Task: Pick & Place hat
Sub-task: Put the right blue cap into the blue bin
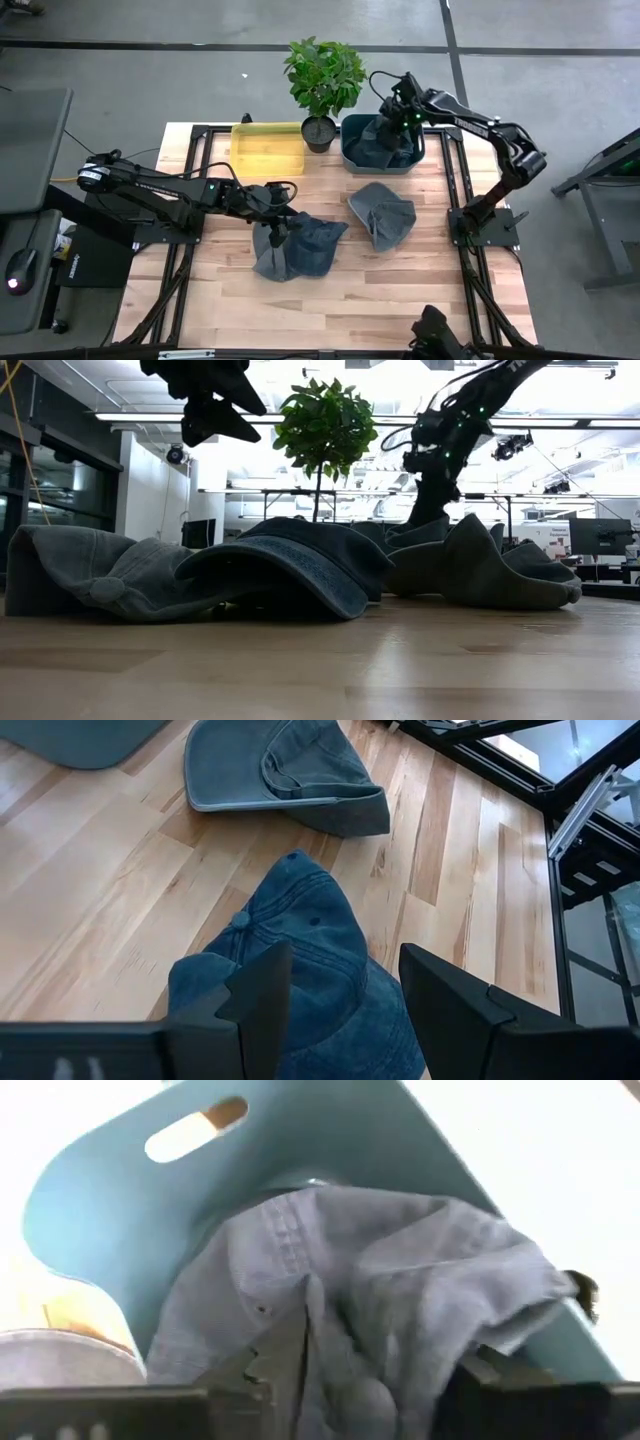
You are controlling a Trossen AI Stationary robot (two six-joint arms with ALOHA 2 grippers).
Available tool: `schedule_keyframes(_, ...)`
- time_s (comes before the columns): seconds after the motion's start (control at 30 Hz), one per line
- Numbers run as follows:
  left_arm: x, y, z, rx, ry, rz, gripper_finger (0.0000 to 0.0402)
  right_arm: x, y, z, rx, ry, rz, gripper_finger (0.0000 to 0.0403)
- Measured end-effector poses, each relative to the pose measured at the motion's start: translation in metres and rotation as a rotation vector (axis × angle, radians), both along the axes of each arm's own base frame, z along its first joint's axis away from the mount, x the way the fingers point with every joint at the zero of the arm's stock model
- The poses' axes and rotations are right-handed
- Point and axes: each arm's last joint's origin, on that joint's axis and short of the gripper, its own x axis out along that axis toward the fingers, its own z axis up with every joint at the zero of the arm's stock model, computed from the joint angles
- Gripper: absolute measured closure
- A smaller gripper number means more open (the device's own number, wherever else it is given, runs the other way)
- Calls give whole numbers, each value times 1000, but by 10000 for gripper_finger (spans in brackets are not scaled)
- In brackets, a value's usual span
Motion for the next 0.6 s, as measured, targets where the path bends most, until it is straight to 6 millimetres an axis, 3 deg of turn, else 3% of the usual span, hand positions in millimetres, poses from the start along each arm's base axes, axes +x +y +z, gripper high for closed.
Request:
schedule_keyframes(0.17, 0, 0, 0, 0, 3, -1, 216, -11, 6, 21, -41, -53, -39, 221)
schedule_keyframes(0.3, 0, 0, 0, 0, 3, -1, 216, -22, 14, 39, -61, -100, -84, 212)
schedule_keyframes(0.43, 0, 0, 0, 0, 3, -2, 216, -30, 24, 55, -57, -149, -126, 230)
schedule_keyframes(0.6, 0, 0, 0, 0, 3, -2, 216, -37, 41, 68, 11, -216, -136, 282)
